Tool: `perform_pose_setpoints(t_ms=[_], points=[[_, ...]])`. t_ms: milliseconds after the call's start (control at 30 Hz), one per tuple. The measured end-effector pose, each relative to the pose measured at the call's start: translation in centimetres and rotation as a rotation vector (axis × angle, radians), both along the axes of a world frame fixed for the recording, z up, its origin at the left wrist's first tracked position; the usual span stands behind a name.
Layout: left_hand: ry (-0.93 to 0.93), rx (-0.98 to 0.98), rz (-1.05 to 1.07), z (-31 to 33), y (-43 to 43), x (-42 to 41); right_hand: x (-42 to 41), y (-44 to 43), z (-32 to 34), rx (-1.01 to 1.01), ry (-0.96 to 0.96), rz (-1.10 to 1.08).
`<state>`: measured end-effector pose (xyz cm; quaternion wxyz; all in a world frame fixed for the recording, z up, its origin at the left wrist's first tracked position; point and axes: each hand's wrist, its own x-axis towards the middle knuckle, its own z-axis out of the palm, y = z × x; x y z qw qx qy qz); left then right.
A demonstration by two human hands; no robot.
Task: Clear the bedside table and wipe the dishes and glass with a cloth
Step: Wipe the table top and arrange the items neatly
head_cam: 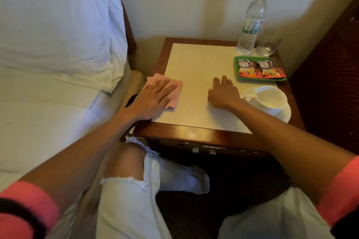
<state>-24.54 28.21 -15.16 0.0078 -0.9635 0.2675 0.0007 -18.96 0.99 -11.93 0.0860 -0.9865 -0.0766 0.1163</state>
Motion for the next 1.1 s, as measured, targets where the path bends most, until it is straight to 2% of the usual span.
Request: perform_pose_setpoints(t_ms=[67,100,167,233,333,467,567,700,800,867,967,1033,1100], points=[[0.028,0.077,0.063,1.0,-0.9,1.9,0.9,-0.5,2.2,-0.030,0.123,0.054],[0.052,0.049,0.159,1.3,-2.2,3.2,1.3,-0.8,3.2,-0.024,0.164,0.071],[0.137,-0.134,0.503,2.4,-6.2,5.7,1.2,-2.0,5.2,-0.004,0.165,0.099],[0.296,-0.274,0.699,3.5,-10.7,7.8,0.7,-3.6,7.1,0.111,0.119,0.097],[0.313,-0.290,0.638,3.8,-16.5,8.6,-0.2,-6.6,9.8,0.250,0.013,0.123],[0.205,-0.201,0.329,3.0,-20.3,6.7,-0.2,-10.3,11.4,0.324,-0.106,0.079],[0.176,-0.217,0.116,2.3,-19.5,4.1,-0.8,-11.5,11.5,0.350,-0.131,0.059],[0.131,-0.293,0.032,1.2,-15.4,0.0,-1.6,-11.5,10.6,0.373,-0.120,0.059],[0.057,-0.229,-0.095,0.5,-12.2,-1.1,-2.1,-11.6,9.7,0.342,-0.144,0.070],[0.085,-0.190,-0.010,0.5,-11.3,0.5,-2.4,-11.8,9.1,0.297,-0.148,0.085],[0.085,-0.153,0.230,0.8,-13.1,4.1,-2.7,-12.2,8.0,0.279,-0.119,0.087],[0.093,-0.204,0.422,0.6,-15.8,5.6,-2.9,-12.2,7.7,0.269,-0.123,0.092],[0.104,-0.261,0.516,0.5,-18.4,5.5,-3.1,-11.8,7.8,0.262,-0.149,0.093]])
